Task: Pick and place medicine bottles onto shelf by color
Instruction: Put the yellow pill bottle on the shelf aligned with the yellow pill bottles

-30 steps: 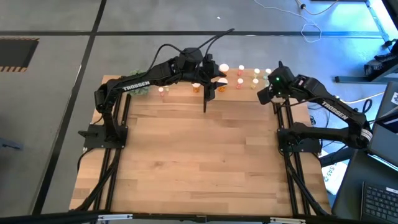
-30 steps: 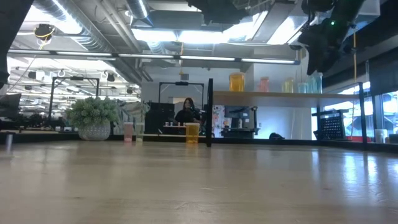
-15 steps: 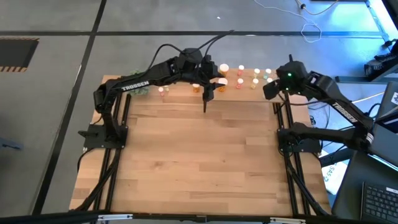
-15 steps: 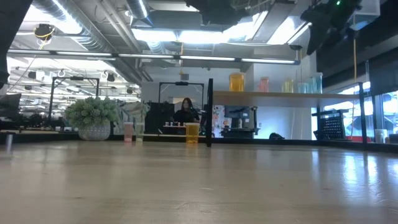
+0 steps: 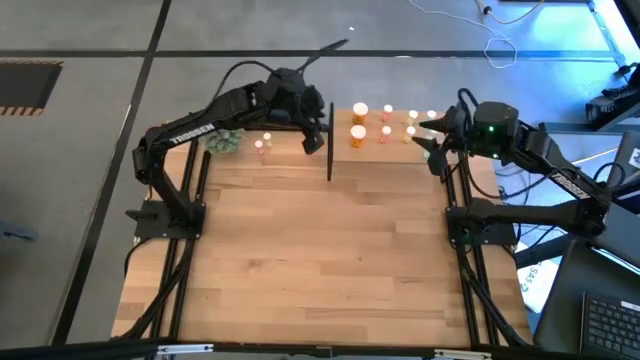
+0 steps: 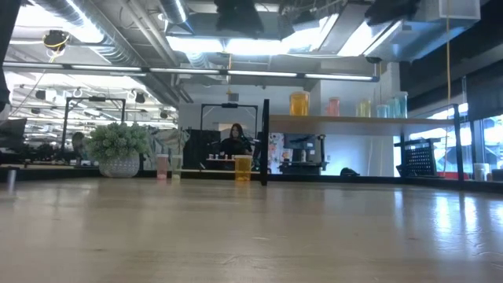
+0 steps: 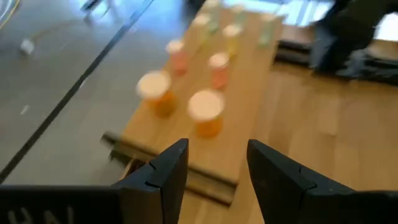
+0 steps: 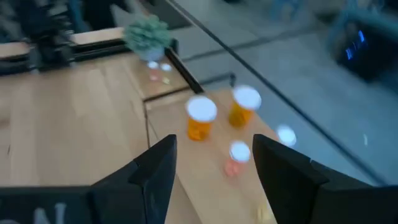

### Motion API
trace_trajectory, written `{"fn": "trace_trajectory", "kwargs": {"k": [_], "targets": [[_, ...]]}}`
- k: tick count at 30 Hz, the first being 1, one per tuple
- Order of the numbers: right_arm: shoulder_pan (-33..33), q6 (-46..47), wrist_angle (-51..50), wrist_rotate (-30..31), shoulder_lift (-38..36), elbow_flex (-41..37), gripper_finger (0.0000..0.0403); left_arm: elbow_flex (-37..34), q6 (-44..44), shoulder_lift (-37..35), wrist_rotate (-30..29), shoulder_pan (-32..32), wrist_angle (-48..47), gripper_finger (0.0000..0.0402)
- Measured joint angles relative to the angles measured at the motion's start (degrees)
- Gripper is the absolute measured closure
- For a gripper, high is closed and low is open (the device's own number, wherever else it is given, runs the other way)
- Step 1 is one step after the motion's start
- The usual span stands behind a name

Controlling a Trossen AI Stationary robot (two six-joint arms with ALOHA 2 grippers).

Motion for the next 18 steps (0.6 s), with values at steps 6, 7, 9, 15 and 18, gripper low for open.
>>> {"fn": "trace_trajectory", "kwargs": {"k": [6,7,9,15,18], "targets": [[4.7,-7.8,3.6,-0.2,1.2,0.0,0.0189,0.0,-7.2,-1.5,-4.4,2.6,-10.1,0.0243],[5.2,-8.8,4.3,-0.7,1.3,0.0,0.0189,0.0,-8.4,-1.7,-4.4,3.4,-11.9,0.0243],[6.1,-9.9,5.6,-3.5,1.7,0.0,0.0189,0.0,-11.1,-1.8,-4.5,4.6,-14.7,0.0243],[8.0,-12.9,9.5,-12.7,3.0,0.0,0.0189,0.0,-15.1,-1.7,-4.5,9.4,-21.4,0.0243],[9.0,-13.0,9.7,-15.0,4.1,0.0,0.0189,0.0,-16.4,-1.3,-4.7,12.2,-24.2,0.0243]]}}
